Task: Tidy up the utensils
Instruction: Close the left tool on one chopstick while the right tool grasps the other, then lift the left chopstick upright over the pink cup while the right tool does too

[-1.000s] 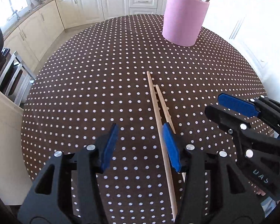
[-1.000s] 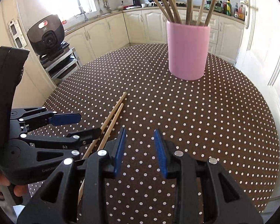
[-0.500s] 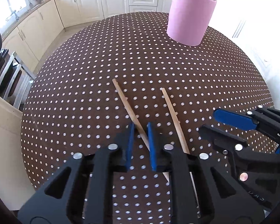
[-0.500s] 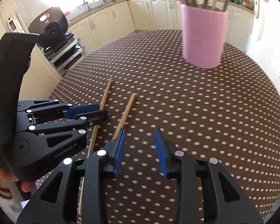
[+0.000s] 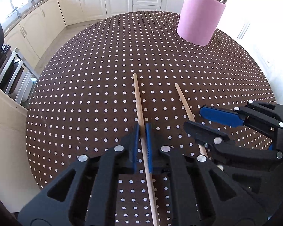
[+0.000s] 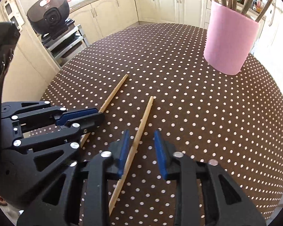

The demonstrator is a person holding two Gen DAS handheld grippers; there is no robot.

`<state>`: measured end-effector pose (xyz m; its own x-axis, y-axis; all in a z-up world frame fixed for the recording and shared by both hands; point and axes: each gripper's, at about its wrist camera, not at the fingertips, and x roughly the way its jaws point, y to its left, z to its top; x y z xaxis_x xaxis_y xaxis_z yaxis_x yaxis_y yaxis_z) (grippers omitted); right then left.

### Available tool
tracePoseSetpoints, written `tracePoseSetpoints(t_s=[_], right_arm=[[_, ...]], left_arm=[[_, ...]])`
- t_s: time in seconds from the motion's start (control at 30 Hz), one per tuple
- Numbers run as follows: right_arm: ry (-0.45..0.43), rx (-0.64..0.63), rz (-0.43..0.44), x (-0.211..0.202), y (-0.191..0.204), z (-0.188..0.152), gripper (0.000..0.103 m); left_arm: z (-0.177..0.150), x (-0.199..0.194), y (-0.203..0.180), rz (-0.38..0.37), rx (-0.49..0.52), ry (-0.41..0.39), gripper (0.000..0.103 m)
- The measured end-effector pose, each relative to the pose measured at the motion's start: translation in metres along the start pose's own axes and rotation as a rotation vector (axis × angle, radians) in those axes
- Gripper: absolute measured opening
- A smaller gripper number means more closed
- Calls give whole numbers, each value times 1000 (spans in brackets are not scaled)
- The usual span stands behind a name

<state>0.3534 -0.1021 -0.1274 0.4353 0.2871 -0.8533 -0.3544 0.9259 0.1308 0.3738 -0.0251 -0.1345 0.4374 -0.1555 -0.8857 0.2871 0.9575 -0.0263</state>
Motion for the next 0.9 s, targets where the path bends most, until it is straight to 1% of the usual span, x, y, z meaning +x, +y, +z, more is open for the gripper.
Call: tracePoseSetpoints(t_s=[0.03,0.17,0.23,0.37,0.47,0.53,0.6,0.67,0.9], right_arm=[[-2,1,-5,1,0,0,12],[-14,35,18,6,-4,4,6],[-26,50,34,3,-7,0,5],[-73,63,58,-10,-9,-2,5],[-127,57,74,-30,-11,0,5],[-173,56,95,-46,-13,1,5],[-220,53,99,-63,-14,2,5],[-275,41,91,-81,-15,0,5],[-423,17,73,-136,-16,-7,5]], left_arm=[[-2,3,1,4,1,-3,8],[-3,2,-8,10,-13,-16,6],[-6,0,-10,13,-14,-26,6],[-9,-13,-10,-7,-37,-59,6],[-6,-27,-12,-1,-32,-99,6],[-5,-41,-14,4,-28,-132,6],[-4,-55,-15,1,-30,-170,6],[-6,-71,-18,-6,-31,-211,6],[-7,-121,-26,-48,-29,-336,6]])
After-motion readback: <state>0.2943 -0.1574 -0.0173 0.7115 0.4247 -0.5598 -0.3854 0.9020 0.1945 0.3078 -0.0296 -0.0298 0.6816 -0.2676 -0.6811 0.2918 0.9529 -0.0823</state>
